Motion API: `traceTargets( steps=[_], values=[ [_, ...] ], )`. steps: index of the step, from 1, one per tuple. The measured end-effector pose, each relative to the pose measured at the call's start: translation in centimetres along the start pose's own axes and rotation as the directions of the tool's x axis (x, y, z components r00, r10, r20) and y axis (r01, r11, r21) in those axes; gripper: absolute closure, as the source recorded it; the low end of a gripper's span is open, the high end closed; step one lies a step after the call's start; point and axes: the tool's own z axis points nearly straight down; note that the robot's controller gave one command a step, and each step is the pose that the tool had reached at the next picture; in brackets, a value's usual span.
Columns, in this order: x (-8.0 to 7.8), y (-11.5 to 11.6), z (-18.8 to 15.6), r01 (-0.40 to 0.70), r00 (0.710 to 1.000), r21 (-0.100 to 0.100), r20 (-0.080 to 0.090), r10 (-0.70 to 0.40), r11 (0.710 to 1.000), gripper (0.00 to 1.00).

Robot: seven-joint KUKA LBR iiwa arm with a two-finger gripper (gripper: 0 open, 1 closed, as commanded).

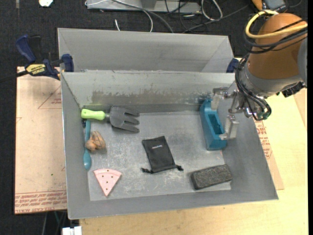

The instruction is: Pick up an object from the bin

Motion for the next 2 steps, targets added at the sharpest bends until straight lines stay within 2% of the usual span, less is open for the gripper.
traceTargets(
  steps=[1, 2],
  values=[
    [-0.1, 0.0, -0.5, 0.002, 1.000, 0.001, 0.008, -0.002, 1.000, 0.00],
    [-1.6, 4.1, 5.2, -0.040, 0.999, 0.000, 0.012, 0.040, 0.999, 0.00]
  ],
)
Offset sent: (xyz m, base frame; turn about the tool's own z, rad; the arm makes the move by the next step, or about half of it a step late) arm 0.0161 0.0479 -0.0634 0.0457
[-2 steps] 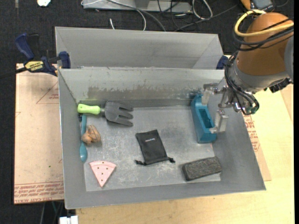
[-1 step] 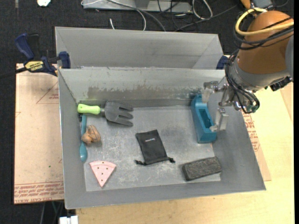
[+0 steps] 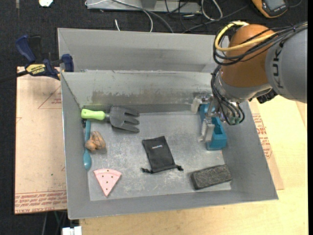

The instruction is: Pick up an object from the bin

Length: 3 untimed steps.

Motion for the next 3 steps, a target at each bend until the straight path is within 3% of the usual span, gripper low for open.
traceTargets(
  steps=[1, 2, 3],
  values=[
    [0.9, 1.4, 4.1, 0.125, 0.992, 0.003, 0.005, -0.125, 0.992, 0.00],
    [1.9, 4.6, 7.9, 0.227, 0.974, -0.001, 0.001, -0.227, 0.974, 0.00],
    [3.3, 11.8, 10.8, 0.182, 0.983, 0.001, 0.004, -0.182, 0.983, 0.00]
  ],
)
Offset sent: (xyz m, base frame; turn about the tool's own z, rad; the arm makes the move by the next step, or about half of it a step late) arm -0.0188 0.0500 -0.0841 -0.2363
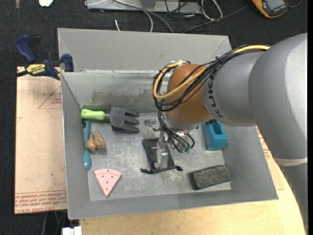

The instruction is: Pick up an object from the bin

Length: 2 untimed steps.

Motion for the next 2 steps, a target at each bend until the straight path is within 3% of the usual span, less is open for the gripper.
traceTargets(
  steps=[1, 2],
  values=[
    [2.92, -2.53, 0.14, -0.134, 0.991, 0.000, -0.001, 0.134, 0.991, 1.00],
    [2.92, -2.52, 0.12, -0.134, 0.991, 0.000, 0.000, 0.134, 0.991, 1.00]
  ],
)
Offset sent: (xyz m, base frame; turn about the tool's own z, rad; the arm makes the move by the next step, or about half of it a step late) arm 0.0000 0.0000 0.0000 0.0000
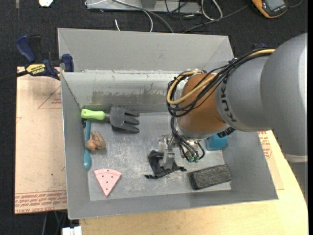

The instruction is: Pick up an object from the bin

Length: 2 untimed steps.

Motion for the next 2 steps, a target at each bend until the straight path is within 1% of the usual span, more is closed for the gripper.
traceTargets(
  steps=[1, 2],
  values=[
    [1.0, -0.3, -6.4, 0.004, 1.000, 0.000, -0.006, -0.004, 1.000, 1.00],
    [2.2, -0.5, -13.2, -0.032, 0.999, 0.001, -0.008, 0.032, 0.999, 1.00]
  ],
)
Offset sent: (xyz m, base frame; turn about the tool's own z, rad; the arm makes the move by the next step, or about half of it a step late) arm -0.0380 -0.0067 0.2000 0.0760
